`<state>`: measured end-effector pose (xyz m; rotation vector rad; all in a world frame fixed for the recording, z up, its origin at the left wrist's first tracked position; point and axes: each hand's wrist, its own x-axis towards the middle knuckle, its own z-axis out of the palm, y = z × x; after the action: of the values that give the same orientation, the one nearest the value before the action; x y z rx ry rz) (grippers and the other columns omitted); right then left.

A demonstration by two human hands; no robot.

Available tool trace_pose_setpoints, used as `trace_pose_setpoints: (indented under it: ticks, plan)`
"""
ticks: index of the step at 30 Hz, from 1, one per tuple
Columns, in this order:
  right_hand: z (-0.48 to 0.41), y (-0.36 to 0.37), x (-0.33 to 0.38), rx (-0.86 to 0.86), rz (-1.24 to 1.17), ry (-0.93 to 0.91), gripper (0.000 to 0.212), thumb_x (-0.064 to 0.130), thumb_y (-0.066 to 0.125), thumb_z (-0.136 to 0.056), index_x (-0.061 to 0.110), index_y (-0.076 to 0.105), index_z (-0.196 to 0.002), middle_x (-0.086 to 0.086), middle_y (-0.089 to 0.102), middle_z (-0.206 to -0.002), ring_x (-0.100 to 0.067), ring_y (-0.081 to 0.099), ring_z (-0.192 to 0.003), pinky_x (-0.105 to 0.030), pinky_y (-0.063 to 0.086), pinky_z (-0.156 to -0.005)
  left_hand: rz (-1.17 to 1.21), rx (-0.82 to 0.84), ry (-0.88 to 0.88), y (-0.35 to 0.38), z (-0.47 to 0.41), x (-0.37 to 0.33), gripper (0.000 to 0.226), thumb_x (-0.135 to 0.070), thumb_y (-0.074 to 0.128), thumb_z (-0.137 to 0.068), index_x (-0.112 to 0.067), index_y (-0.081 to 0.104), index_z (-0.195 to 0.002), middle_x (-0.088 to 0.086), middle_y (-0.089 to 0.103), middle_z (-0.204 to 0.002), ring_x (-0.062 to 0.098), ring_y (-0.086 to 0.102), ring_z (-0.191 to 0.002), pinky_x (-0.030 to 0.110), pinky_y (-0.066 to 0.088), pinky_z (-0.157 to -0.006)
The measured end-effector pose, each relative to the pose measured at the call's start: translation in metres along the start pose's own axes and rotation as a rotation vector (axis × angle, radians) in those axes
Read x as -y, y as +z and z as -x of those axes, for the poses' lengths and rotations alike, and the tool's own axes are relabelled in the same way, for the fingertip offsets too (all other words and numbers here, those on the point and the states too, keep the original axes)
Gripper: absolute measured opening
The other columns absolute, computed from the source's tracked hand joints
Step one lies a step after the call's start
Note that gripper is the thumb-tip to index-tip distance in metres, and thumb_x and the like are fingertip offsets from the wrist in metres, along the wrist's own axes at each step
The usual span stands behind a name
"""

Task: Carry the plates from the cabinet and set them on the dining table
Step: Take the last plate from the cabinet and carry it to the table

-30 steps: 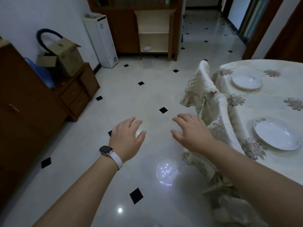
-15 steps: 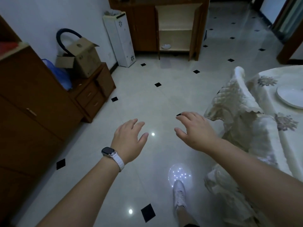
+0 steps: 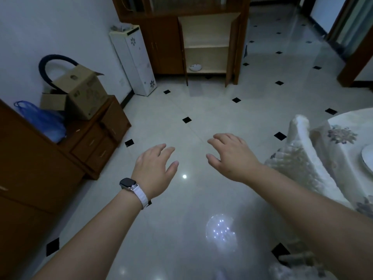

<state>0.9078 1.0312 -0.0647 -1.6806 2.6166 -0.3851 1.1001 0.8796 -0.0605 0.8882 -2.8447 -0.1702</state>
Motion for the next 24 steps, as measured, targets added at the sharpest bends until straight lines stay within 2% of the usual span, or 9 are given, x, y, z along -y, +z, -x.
trace_pose_setpoints:
  ticks: [8,15,19,24]
  plan:
    - [-0.116,0.02,0.001,0.031,0.003,0.008,0.05,0.047,0.043,-0.096,0.022,0.046,-0.14,0.001,0.044,-0.146,-0.02,0.033,-0.137,-0.036,0.021,-0.112,0.058,-0.003,-0.016,0.015,-0.102,0.071,0.053,-0.05,0.039,-0.091,-0.024,0.051,-0.135,0.006,0.05,-0.141,0.025,0.044,-0.13,0.043,0.033,-0.106]
    - [-0.26,0.058,0.03,0.049,0.038,0.052,0.051,0.048,0.043,-0.096,0.022,0.046,-0.14,0.001,0.043,-0.146,-0.019,0.033,-0.137,-0.036,0.021,-0.111,0.076,0.031,0.031,0.035,-0.218,0.173,0.052,-0.051,0.038,-0.093,-0.026,0.047,-0.138,0.004,0.045,-0.146,0.023,0.038,-0.134,0.039,0.027,-0.108]
    - [-0.338,0.07,0.054,0.092,0.063,0.066,0.052,0.05,0.04,-0.096,0.024,0.043,-0.141,0.002,0.041,-0.148,-0.019,0.032,-0.138,-0.037,0.021,-0.113,0.061,0.052,0.072,0.034,-0.284,0.235,0.064,-0.058,0.025,-0.086,-0.027,0.05,-0.135,0.006,0.047,-0.144,0.026,0.042,-0.131,0.041,0.03,-0.106]
    - [-0.409,0.074,0.061,0.058,0.053,0.15,0.051,0.048,0.043,-0.096,0.022,0.046,-0.14,0.001,0.044,-0.147,-0.02,0.035,-0.137,-0.037,0.023,-0.112,0.069,0.042,0.14,0.027,-0.358,0.288,0.061,-0.054,0.029,-0.086,-0.023,0.055,-0.131,0.01,0.051,-0.14,0.028,0.047,-0.127,0.045,0.036,-0.103]
